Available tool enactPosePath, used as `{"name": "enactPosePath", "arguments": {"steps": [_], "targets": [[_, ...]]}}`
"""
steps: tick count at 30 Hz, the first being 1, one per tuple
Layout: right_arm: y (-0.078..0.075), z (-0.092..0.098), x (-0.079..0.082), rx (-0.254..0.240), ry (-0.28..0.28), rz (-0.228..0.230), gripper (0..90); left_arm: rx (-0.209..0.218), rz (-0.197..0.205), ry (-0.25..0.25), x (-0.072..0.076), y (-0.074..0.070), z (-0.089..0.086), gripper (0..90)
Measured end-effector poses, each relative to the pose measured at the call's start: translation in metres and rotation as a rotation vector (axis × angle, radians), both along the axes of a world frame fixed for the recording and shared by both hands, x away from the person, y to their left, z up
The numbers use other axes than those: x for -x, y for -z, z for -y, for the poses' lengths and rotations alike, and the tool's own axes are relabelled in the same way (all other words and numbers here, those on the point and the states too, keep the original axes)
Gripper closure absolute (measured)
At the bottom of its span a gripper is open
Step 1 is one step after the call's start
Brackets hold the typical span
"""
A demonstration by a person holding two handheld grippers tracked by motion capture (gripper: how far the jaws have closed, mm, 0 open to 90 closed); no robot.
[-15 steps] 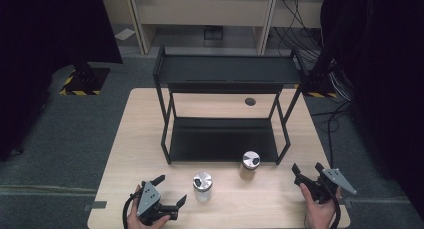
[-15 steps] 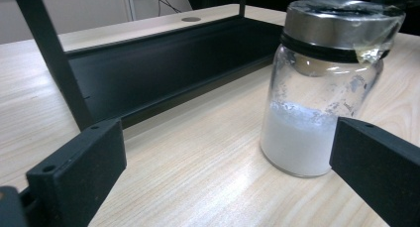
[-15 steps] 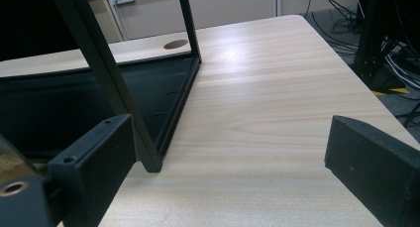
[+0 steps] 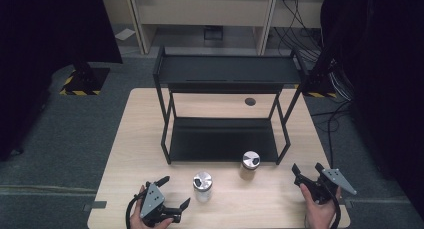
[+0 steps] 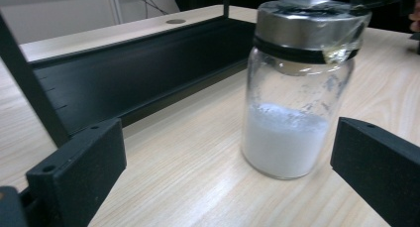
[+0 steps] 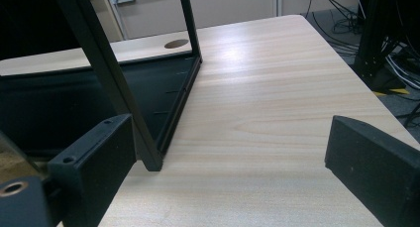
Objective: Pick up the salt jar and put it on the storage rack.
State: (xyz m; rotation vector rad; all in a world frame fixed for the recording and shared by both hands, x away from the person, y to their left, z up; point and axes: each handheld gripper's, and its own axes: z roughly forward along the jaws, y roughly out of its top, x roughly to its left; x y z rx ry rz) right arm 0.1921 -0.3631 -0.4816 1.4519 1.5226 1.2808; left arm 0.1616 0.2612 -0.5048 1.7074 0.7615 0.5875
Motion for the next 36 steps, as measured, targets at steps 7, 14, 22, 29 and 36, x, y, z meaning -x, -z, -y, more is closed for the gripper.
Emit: {"name": "enactPosePath", "arguments": {"steps": [7, 14, 22, 29, 36], "targets": [[0.000, 0.001, -0.001, 0.001, -0.005, -0.003, 5.7, -0.006, 0.004, 0.028, -0.002, 0.000, 0.008, 0.2], [0.000, 0.002, -0.001, -0.006, -0.005, -0.005, 5.8, -0.017, 0.011, 0.062, -0.009, -0.001, 0.021, 0.2], [-0.001, 0.001, -0.001, -0.003, -0.007, -0.006, 5.7, -0.034, 0.012, 0.100, -0.016, -0.004, 0.036, 0.5], [-0.001, 0.001, -0.002, -0.002, -0.007, -0.007, 5.7, -0.046, 0.009, 0.105, -0.020, -0.005, 0.046, 1.3], [-0.001, 0.001, -0.001, 0.000, -0.007, -0.006, 5.8, -0.061, -0.011, 0.086, -0.025, -0.009, 0.054, 4.3]]}}
